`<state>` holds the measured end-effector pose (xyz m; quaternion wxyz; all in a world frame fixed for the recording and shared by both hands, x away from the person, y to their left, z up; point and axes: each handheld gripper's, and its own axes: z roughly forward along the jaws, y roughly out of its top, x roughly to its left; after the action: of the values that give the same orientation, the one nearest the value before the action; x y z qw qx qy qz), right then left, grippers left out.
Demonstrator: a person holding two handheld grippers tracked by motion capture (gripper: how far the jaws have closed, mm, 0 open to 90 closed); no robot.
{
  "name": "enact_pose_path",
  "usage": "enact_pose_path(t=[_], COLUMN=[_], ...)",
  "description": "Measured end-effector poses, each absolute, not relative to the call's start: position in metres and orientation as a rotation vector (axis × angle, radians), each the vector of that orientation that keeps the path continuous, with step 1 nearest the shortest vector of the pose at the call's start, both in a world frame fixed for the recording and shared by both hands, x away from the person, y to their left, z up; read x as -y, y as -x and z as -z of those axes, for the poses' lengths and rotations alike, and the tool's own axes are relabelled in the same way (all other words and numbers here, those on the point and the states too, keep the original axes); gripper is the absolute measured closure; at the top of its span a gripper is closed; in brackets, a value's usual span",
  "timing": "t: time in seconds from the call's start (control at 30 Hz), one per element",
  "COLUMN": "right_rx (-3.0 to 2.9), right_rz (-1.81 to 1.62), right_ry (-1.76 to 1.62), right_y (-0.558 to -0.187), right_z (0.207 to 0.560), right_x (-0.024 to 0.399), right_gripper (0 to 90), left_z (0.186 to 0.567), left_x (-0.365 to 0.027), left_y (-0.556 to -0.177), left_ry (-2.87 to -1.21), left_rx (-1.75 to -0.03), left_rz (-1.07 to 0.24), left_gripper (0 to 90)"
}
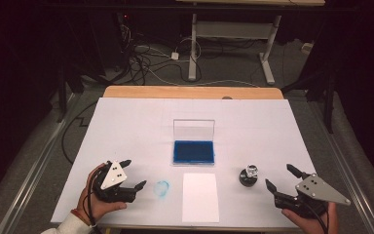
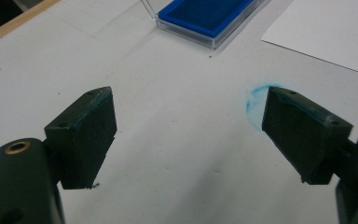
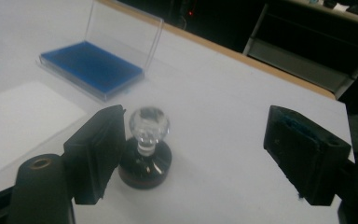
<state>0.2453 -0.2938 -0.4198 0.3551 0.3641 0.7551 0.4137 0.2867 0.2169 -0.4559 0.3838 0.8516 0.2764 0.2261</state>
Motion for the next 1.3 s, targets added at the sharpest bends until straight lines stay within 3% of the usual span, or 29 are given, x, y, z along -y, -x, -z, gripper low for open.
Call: enact_pose_path(t=[1.03, 1.3], right_rx=[-2.037, -2.185], right_rz=[-1.066, -1.034], right_ry=[-0.994, -0.959], right_y=[-0.259, -0.277], right_z=[0.407, 0.403], right_x=[0.302, 0.279], right_gripper=[22.1, 22.1], left_z=[0.464, 0.466], left_x=[-0.214, -0.212], left_y=[-0.29, -0.292], left_ry=[-2.217, -2.226], left_rx=[-0.715, -0.722], left_rz=[-0.528, -0.516], left_gripper=[17.7, 17.7])
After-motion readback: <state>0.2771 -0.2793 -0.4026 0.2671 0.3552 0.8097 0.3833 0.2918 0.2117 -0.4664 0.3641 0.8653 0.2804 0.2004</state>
